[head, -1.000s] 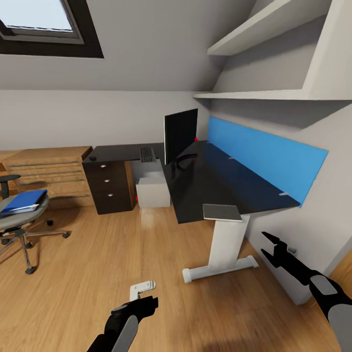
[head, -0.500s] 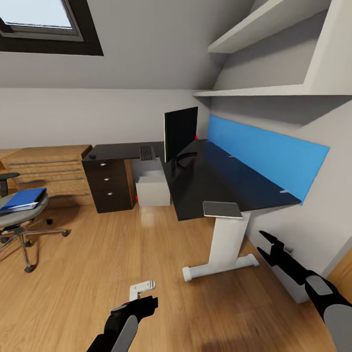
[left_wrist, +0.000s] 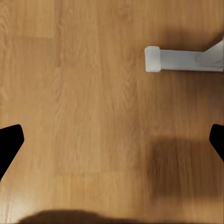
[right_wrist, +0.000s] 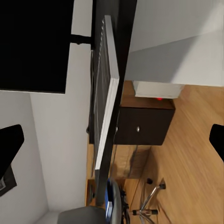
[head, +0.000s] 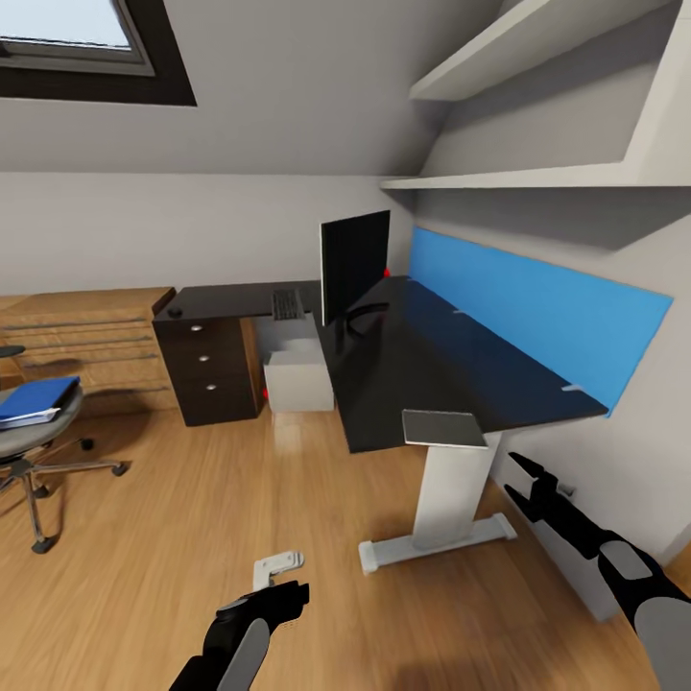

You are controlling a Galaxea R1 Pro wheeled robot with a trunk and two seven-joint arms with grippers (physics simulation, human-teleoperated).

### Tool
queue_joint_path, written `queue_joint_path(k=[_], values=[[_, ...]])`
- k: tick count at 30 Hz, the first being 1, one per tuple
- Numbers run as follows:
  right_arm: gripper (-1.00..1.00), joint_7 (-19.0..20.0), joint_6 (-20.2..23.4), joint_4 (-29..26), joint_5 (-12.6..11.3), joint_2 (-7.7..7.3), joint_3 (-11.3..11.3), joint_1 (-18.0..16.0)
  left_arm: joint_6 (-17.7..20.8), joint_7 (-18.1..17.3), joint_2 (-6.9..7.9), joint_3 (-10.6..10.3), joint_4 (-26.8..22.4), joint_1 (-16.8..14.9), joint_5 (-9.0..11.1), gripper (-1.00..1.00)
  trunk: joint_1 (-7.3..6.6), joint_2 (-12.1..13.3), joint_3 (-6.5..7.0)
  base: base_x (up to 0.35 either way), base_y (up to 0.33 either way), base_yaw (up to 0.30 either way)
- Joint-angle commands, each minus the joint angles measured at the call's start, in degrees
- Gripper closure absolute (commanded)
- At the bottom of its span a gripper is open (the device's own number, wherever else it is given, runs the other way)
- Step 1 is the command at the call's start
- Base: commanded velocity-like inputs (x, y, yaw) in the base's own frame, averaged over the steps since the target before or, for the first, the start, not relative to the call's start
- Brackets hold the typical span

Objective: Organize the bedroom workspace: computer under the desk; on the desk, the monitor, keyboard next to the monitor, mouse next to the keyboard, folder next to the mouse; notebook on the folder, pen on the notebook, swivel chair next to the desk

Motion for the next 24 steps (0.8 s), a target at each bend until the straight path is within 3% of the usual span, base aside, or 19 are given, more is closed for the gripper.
queue_joint_path(k=[1, 13, 24], values=[[-1.00, 0.1, 0.3, 0.0, -0.1, 0.00, -0.2, 0.0, 0.1, 0.6, 0.01, -0.1, -0.1, 0.0, 0.6, -1.00, 0.02, 0.0, -0.06, 0.243, 0.000, 0.000], [-1.00, 0.0, 0.3, 0.1, 0.0, 0.00, -0.2, 0.0, 0.1, 0.7, 0.02, -0.1, -0.1, 0.0, 0.5, -1.00, 0.02, 0.0, -0.06, 0.256, 0.000, 0.000], [-1.00, -0.2, 0.1, 0.3, 0.1, 0.10, -0.1, 0.0, 0.1, 0.7, 0.10, 0.0, -0.1, 0.0, 0.5, -1.00, 0.02, 0.0, -0.06, 0.051, 0.000, 0.000]])
